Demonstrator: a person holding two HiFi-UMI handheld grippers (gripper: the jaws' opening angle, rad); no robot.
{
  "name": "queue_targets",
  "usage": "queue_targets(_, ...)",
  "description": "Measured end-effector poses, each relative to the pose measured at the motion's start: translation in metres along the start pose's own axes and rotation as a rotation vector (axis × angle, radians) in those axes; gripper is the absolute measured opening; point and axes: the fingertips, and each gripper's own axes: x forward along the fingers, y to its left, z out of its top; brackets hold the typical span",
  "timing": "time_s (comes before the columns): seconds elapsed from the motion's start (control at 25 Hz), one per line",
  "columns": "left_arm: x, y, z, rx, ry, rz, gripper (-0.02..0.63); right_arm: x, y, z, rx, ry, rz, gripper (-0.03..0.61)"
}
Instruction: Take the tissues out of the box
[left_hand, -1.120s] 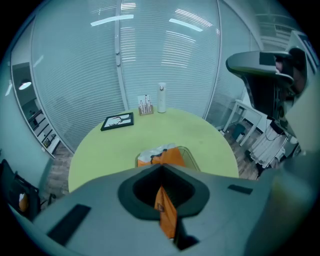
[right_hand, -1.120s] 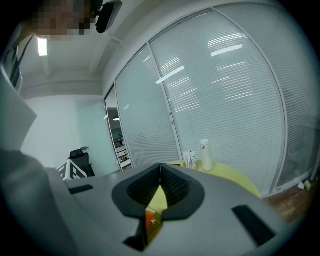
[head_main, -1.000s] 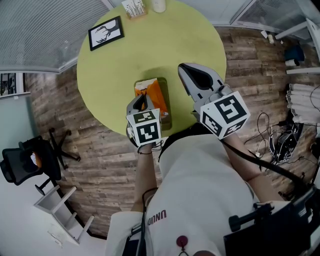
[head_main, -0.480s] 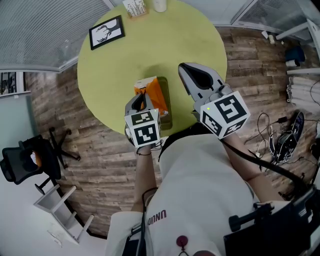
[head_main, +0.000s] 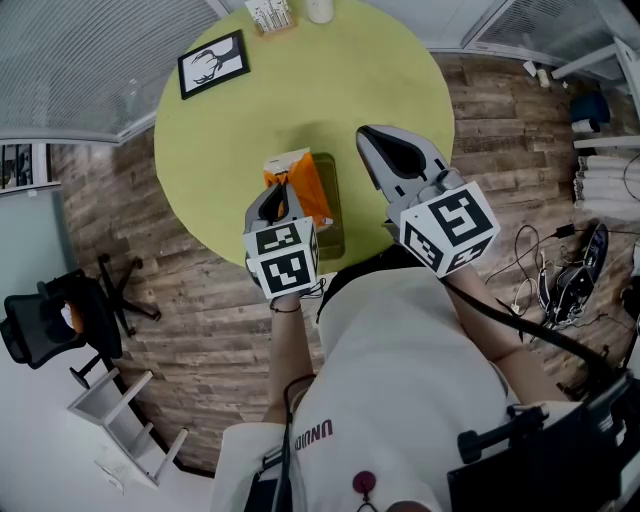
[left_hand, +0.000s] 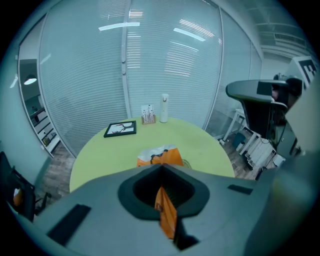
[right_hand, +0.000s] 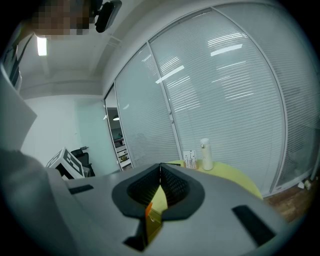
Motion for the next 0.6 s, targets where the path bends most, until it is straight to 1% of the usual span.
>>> queue_targets(0.16, -0.003, 0.001, 0.004, -0.005, -0.012, 0.002, 0.014, 0.0, 0.0, 0.0, 0.0, 0.0, 0.001, 0.02)
queue_targets(0.36, -0.006, 0.002, 0.01, -0.03, -0.03, -0.009, 0.014, 0.001, 0.0, 0.0, 0.0, 0.002, 0.002, 0.02)
queue_targets(0.6, -0.011, 0.003, 0.016, -0.037, -0.052, -0.012, 0.014, 0.001, 0.0, -0.001, -0.001, 0.002, 0.003, 0.02)
